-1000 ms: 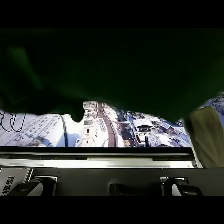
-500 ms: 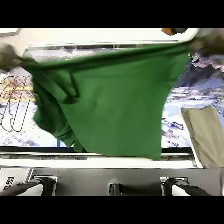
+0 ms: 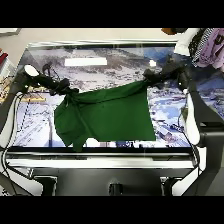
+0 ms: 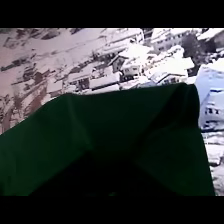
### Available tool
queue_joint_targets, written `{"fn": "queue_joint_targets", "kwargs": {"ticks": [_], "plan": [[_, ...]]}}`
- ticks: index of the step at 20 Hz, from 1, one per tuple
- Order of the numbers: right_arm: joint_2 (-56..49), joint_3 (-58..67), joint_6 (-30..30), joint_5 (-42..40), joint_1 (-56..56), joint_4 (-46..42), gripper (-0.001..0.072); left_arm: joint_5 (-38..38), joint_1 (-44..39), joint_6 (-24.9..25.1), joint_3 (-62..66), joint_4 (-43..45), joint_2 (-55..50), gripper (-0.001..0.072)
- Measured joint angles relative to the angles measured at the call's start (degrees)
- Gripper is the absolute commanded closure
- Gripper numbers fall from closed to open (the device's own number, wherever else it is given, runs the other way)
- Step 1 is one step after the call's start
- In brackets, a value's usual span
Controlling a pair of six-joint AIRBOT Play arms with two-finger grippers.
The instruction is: Fold the clothes and pants, and hang the long-sleeved shirts on hangers.
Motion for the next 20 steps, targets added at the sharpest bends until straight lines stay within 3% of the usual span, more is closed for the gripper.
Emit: {"fn": "queue_joint_targets", "kwargs": {"ticks": [1,2,3,4,6,7,12,20], "plan": [[-1.0,0.1,0.5,0.2,0.1,0.2,0.0374,0.5,0.0,0.3,0.0,-1.0,-0.7,0.0621],[-1.6,0.2,0.5,0.3,0.0,0.3,0.0299,0.7,0.3,0.5,0.0,-1.9,-1.2,0.0517],[-1.7,0.4,0.6,-0.3,-0.4,0.6,0.023,0.7,0.7,0.7,0.0,-2.5,-1.3,0.0285],[-1.4,0.6,0.0,-1.4,-1.1,0.6,0.0203,0.6,1.4,0.9,0.0,-2.9,-1.0,0.0133],[0.7,0.9,-3.6,-5.4,-3.7,0.6,0.0203,-1.4,3.4,2.9,0.0,-3.5,0.5,0.0134],[2.3,1.0,-6.1,-8.5,-5.6,0.7,0.0239,-3.3,4.8,4.3,0.0,-3.7,1.7,0.0134],[12.1,-3.1,-17.6,-21.9,-17.4,1.7,0.0237,-13.6,12.1,9.6,-3.6,-5.0,10.6,0.0136],[28.5,-40.9,-27.3,-23.1,-25.9,3.8,0.0232,-12.1,21.1,12.5,-33.7,-5.7,33.9,0.0138]]}}
